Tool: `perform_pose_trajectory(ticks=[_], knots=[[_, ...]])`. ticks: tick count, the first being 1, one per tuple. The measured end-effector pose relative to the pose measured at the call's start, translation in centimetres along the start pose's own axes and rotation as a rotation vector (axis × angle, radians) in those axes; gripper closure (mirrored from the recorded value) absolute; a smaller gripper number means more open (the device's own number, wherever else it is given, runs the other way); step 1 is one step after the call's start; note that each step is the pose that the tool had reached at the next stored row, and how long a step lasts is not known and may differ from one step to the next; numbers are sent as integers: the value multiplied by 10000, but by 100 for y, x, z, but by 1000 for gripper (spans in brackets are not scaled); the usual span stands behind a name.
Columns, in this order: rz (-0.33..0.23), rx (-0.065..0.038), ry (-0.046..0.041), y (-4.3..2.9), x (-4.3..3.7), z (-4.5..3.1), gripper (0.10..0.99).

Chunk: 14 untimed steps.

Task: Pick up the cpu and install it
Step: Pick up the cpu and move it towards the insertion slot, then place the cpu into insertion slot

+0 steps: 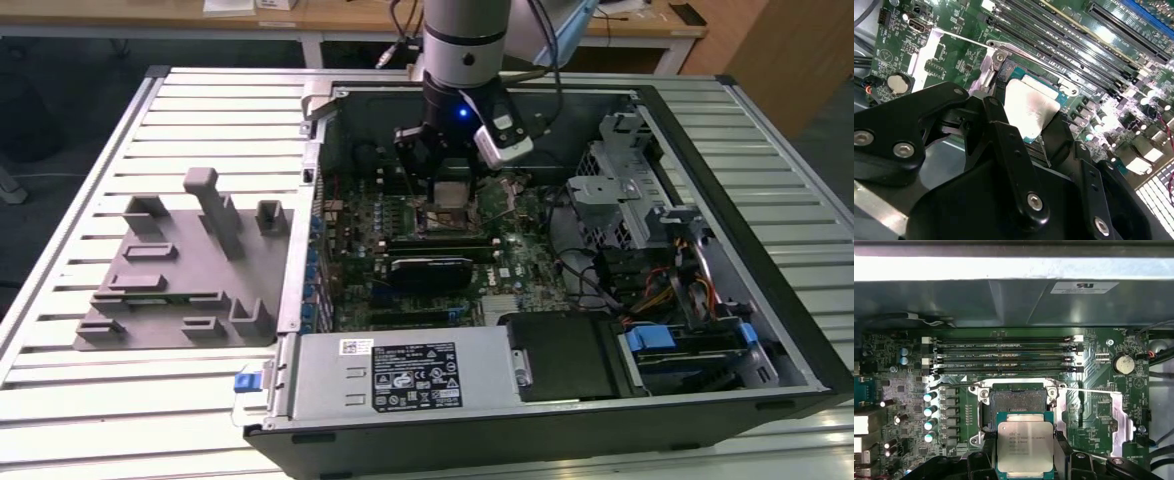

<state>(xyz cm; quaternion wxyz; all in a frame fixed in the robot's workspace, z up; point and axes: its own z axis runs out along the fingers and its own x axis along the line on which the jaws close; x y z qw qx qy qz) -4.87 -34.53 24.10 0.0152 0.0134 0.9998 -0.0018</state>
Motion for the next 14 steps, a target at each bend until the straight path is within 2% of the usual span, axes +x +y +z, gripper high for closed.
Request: perform_pose_trajectory(ticks=[14], knots=[[-46,-1,1,0,0,22,545]])
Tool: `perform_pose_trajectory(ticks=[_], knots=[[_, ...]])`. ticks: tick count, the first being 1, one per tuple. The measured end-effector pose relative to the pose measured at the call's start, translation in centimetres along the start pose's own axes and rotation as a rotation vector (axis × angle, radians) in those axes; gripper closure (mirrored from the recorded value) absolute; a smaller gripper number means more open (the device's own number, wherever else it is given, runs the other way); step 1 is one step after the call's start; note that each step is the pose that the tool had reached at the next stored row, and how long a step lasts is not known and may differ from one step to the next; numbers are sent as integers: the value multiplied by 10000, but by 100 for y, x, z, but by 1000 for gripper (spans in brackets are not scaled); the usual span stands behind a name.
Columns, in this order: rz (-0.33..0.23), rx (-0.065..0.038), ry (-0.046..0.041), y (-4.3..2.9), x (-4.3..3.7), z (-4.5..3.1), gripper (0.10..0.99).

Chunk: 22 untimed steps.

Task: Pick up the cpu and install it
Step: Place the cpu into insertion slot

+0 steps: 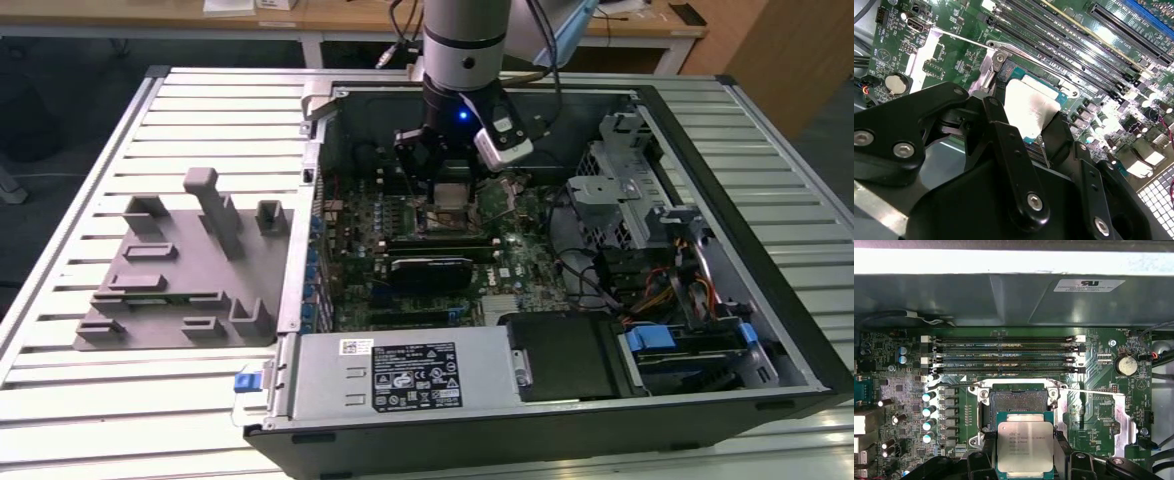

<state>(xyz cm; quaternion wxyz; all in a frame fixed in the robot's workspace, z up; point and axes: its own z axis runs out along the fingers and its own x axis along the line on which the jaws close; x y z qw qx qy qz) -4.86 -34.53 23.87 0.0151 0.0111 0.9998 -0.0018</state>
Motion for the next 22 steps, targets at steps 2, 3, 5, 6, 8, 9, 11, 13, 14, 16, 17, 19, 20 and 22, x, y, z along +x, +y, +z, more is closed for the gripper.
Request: perform_pose_trajectory(ticks=[2,3,5,6,8,9,11,13,14,16,17,19,20,22], knots=[[-1,0,0,0,0,0,545],[6,0,0,0,0,0,545],[171,5,0,0,0,1,545],[313,8,0,0,0,1,545],[598,17,1,0,0,1,545],[731,21,2,0,0,1,545],[995,31,3,0,0,0,545],[1277,39,4,0,0,1,545],[1414,43,4,0,0,1,545],[1688,51,5,0,0,1,545],[1829,56,5,0,0,1,545],[2111,64,6,0,0,1,545],[2253,68,7,0,0,1,545],[2542,77,8,0,0,2,545]])
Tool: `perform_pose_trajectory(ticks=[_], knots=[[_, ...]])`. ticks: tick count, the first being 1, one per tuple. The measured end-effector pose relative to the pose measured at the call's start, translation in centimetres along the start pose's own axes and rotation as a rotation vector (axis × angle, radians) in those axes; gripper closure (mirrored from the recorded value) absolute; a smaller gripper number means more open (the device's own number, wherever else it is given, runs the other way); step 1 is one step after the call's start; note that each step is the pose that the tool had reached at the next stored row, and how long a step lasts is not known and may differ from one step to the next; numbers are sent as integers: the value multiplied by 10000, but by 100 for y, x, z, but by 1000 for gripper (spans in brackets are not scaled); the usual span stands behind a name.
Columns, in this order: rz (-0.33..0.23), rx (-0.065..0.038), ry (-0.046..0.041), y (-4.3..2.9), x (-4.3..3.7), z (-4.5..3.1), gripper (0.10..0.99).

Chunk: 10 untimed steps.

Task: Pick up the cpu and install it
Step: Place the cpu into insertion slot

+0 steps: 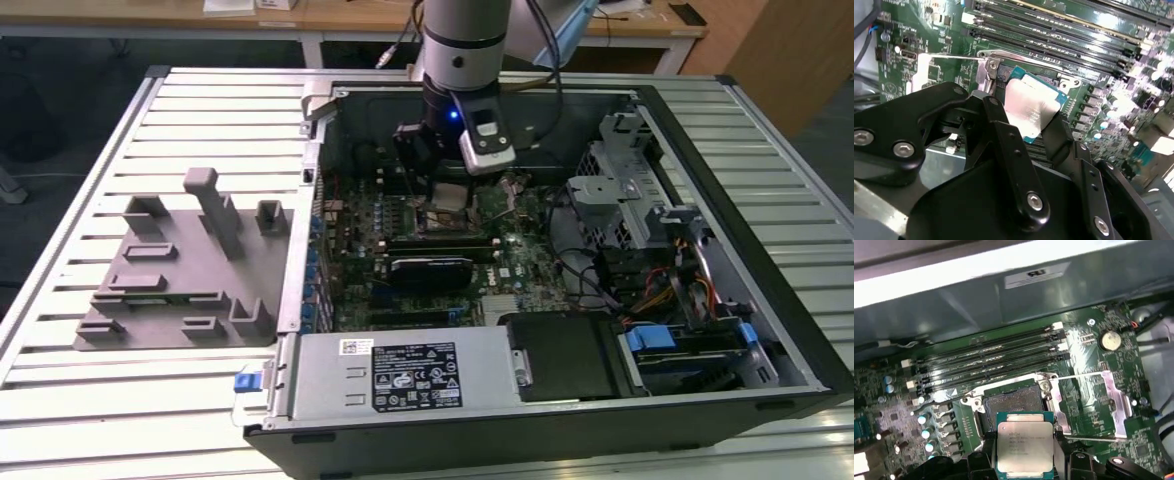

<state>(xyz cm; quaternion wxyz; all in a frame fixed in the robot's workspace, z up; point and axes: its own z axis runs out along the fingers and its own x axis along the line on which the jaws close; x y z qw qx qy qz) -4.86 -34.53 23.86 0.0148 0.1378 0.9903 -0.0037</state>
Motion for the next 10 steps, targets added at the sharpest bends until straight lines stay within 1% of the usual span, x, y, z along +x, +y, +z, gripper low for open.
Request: perform_pose_trajectory(ticks=[10], knots=[[1418,44,5,0,0,1,545]])
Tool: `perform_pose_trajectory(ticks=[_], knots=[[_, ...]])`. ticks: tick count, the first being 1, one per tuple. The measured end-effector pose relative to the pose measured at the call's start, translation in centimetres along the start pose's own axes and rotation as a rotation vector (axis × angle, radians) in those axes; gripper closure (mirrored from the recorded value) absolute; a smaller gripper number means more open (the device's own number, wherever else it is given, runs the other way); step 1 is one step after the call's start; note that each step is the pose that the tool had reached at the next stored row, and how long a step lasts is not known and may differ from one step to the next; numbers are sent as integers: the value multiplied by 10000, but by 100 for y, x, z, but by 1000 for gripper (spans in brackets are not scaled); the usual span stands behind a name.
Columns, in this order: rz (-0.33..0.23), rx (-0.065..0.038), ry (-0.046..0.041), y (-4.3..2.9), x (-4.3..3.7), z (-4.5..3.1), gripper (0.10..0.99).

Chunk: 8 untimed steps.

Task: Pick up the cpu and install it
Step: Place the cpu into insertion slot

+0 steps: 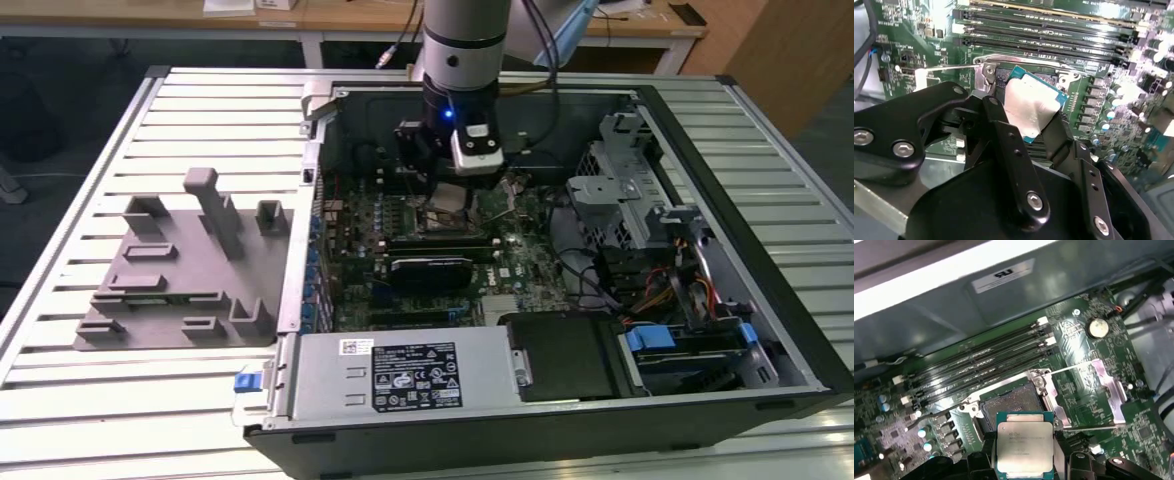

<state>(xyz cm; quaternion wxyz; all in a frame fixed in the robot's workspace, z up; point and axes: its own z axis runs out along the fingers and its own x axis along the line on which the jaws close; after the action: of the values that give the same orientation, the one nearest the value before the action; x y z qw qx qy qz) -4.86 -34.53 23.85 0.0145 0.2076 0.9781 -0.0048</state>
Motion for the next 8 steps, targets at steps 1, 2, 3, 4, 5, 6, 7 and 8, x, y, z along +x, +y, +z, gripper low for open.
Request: perform_pose_trajectory(ticks=[1,2,3,4,5,6,7,8], knots=[[131,3,0,0,0,0,545],[261,8,1,0,0,0,545],[403,12,1,0,0,0,545],[529,16,2,0,0,0,545],[655,19,1,0,0,0,545],[777,23,2,0,0,0,545],[900,27,3,0,0,0,545],[1028,31,3,0,0,0,545]])
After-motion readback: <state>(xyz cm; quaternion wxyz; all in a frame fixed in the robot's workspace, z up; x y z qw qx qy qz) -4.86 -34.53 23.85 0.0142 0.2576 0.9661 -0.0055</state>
